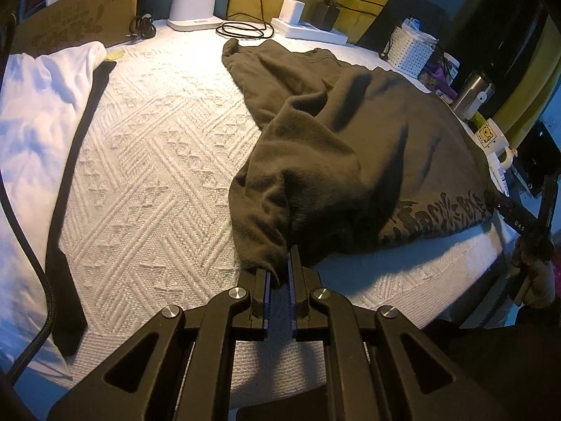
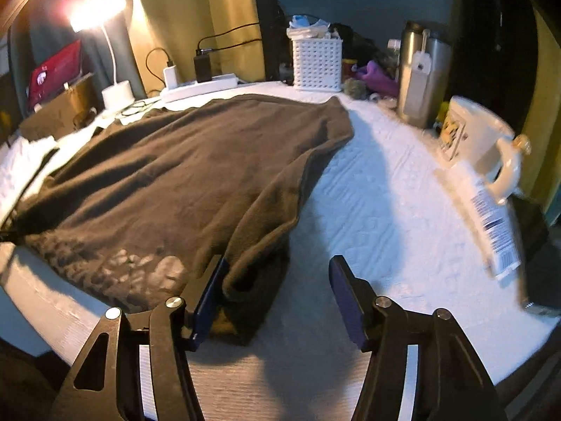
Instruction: Fold small clothes
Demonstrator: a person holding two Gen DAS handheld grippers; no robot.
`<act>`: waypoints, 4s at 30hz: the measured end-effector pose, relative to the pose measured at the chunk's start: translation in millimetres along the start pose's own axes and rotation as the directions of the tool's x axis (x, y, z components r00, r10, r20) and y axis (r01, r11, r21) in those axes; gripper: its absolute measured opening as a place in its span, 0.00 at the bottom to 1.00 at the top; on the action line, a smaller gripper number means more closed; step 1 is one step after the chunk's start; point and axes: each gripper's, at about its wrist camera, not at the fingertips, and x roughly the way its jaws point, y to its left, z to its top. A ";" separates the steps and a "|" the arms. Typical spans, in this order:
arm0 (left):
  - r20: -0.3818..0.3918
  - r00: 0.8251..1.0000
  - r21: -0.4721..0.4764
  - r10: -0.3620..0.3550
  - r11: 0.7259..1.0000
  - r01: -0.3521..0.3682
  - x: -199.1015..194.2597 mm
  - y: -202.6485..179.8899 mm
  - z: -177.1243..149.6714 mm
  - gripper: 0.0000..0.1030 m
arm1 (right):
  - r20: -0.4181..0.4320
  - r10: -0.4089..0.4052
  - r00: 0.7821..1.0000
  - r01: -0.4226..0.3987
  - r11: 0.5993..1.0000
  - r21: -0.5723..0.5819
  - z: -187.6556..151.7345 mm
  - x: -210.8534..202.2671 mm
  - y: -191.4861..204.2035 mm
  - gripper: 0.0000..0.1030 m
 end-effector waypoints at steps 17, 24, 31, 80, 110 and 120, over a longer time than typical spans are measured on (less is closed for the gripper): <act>0.111 0.993 0.059 -0.025 0.998 0.019 -22.5 -18.9 4.2 0.05 | 0.059 0.019 0.998 -0.023 0.997 0.068 16.3 -30.4 -40.1 0.05; 0.113 0.993 0.033 0.027 0.999 -0.031 -32.0 -22.1 8.3 0.05 | 0.017 -0.128 0.992 0.127 0.991 0.037 10.9 -25.6 -67.8 0.05; 0.002 0.998 -0.021 0.068 0.997 -0.068 -11.6 -11.5 -15.3 0.05 | -0.037 -0.103 0.994 0.106 0.991 0.088 -16.6 -21.8 -81.0 0.05; 0.067 0.973 0.087 0.223 0.970 -0.228 48.4 36.4 108.2 0.03 | -0.070 -0.099 0.993 0.100 0.995 0.010 71.2 48.7 -52.8 0.40; 0.173 0.959 0.199 0.224 0.946 -0.256 115.7 31.7 219.8 0.04 | -0.091 0.023 0.996 -0.030 0.996 -0.080 209.6 202.5 -83.6 0.05; 0.167 0.962 0.081 0.215 0.970 -0.231 118.7 61.1 234.4 0.06 | -0.049 -0.119 0.992 0.115 0.991 -0.068 216.5 206.1 -108.9 0.05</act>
